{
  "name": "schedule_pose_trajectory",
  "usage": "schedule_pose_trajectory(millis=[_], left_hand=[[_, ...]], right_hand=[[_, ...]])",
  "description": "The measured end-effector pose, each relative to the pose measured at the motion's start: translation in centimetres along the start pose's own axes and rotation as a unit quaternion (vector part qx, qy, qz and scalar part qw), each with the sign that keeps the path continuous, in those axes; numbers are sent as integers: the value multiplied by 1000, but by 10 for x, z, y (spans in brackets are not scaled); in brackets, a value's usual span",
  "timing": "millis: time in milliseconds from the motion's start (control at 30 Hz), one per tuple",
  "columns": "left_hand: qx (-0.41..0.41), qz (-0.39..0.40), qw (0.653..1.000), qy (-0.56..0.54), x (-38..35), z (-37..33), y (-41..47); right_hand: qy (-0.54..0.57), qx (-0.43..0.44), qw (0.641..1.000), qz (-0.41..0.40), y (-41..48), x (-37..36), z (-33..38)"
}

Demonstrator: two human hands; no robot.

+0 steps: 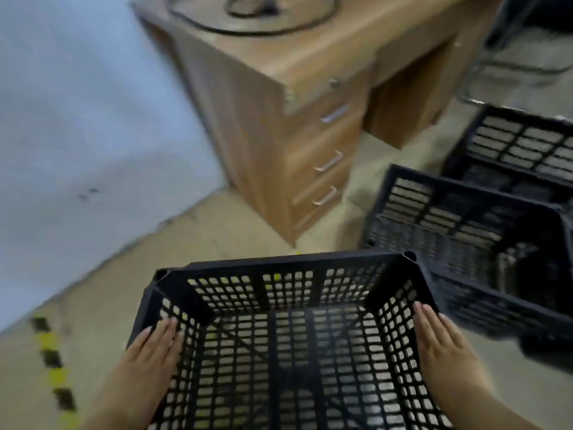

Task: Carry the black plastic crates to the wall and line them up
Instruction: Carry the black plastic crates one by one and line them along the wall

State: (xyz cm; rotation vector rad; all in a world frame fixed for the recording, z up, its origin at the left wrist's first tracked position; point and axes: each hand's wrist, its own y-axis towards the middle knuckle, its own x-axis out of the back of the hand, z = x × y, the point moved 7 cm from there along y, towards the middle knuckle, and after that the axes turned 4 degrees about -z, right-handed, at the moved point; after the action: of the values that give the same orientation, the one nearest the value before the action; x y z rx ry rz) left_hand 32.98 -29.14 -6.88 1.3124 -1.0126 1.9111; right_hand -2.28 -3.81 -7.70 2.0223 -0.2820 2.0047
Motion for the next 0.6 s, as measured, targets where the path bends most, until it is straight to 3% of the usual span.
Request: schedule_pose_trajectory(millis=[167,333,467,533,600], left_hand=[[77,-56,995,-17,-27,140,-84],[167,-22,985,-39,-69,286,-155],[236,36,969,-55,-94,384,-197],[240,36,969,48,-99,417,-207],[249,171,952,55,-118,448,-215]], right_hand=[[10,145,989,-40,119,17,146],[12,250,964,-92,216,28,309],[-5,292,953,-85,279,14,419],[-15,305,949,-75,307,6,465],[-16,314,945,-94,331,1,510]])
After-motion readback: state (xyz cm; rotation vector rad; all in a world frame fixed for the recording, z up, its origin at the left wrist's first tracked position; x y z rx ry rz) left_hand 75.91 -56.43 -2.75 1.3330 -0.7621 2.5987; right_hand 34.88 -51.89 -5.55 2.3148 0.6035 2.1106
